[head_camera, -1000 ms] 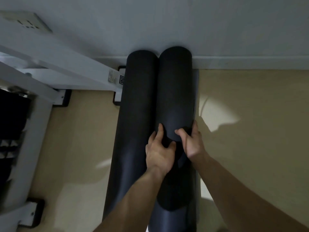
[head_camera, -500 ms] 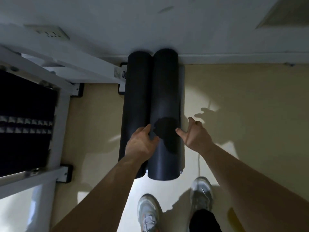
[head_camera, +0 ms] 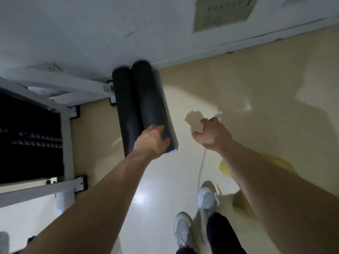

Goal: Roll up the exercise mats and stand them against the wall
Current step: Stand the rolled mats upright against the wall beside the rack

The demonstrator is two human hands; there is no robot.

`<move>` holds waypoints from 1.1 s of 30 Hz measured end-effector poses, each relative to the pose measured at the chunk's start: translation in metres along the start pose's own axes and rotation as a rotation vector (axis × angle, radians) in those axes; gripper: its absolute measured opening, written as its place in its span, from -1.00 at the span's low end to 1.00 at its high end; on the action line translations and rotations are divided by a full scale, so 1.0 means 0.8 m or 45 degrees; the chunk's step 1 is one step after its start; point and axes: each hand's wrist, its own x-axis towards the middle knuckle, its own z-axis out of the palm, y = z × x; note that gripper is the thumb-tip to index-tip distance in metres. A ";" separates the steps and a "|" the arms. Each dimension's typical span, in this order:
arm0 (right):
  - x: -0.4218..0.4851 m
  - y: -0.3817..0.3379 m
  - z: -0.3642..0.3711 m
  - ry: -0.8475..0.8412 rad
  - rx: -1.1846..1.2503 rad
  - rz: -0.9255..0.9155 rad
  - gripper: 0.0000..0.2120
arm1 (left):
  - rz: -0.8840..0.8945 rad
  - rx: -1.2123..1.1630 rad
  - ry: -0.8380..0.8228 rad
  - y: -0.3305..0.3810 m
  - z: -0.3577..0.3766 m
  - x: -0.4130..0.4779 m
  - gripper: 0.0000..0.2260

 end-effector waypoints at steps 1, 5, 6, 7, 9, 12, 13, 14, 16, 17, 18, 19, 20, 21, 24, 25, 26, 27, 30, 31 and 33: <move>-0.026 0.016 0.001 0.009 0.015 0.008 -0.39 | 0.037 0.031 -0.011 0.011 0.008 -0.021 -0.45; -0.120 0.098 0.011 0.035 0.032 0.037 -0.44 | 0.165 0.154 -0.056 0.059 0.050 -0.094 -0.55; -0.141 0.123 0.014 0.047 0.037 0.068 -0.44 | 0.191 0.174 -0.069 0.072 0.064 -0.109 -0.55; -0.160 0.149 0.018 0.069 0.051 0.105 -0.44 | 0.222 0.199 -0.084 0.086 0.078 -0.122 -0.54; -0.202 0.202 0.027 0.101 0.102 0.198 -0.44 | 0.289 0.263 -0.114 0.117 0.109 -0.149 -0.52; -0.274 0.290 0.050 0.140 0.189 0.334 -0.43 | 0.383 0.353 -0.137 0.171 0.159 -0.196 -0.50; -0.303 0.319 0.059 0.168 0.215 0.360 -0.44 | 0.412 0.375 -0.142 0.190 0.178 -0.215 -0.49; -0.333 0.348 0.069 0.187 0.245 0.385 -0.44 | 0.439 0.390 -0.146 0.208 0.197 -0.235 -0.48; -0.401 0.408 0.093 0.214 0.303 0.442 -0.43 | 0.503 0.407 -0.142 0.242 0.240 -0.280 -0.48; -0.439 0.440 0.107 0.223 0.320 0.478 -0.41 | 0.525 0.414 -0.150 0.260 0.263 -0.305 -0.48; -0.480 0.471 0.121 0.228 0.335 0.522 -0.40 | 0.540 0.424 -0.168 0.278 0.286 -0.332 -0.49; -0.520 0.503 0.136 0.240 0.347 0.558 -0.39 | 0.555 0.442 -0.189 0.296 0.308 -0.359 -0.48; -0.559 0.536 0.151 0.251 0.367 0.597 -0.40 | 0.575 0.466 -0.210 0.315 0.330 -0.386 -0.47; -0.598 0.568 0.165 0.261 0.397 0.646 -0.40 | 0.601 0.495 -0.236 0.335 0.352 -0.410 -0.46; -0.698 0.657 0.199 0.266 0.511 0.805 -0.40 | 0.716 0.540 -0.283 0.400 0.417 -0.478 -0.46; -0.725 0.685 0.207 0.282 0.545 0.855 -0.40 | 0.763 0.546 -0.304 0.424 0.439 -0.497 -0.47; -0.747 0.711 0.216 0.299 0.582 0.904 -0.39 | 0.808 0.564 -0.327 0.446 0.462 -0.512 -0.48; -0.764 0.736 0.224 0.313 0.626 0.948 -0.38 | 0.839 0.596 -0.343 0.469 0.483 -0.527 -0.48; -0.798 0.805 0.247 0.333 0.758 1.076 -0.35 | 0.939 0.678 -0.383 0.529 0.546 -0.543 -0.45; -0.801 0.828 0.255 0.334 0.788 1.113 -0.34 | 0.963 0.702 -0.396 0.546 0.566 -0.543 -0.43; -0.799 0.874 0.268 0.327 0.836 1.183 -0.33 | 0.987 0.738 -0.445 0.584 0.608 -0.537 -0.43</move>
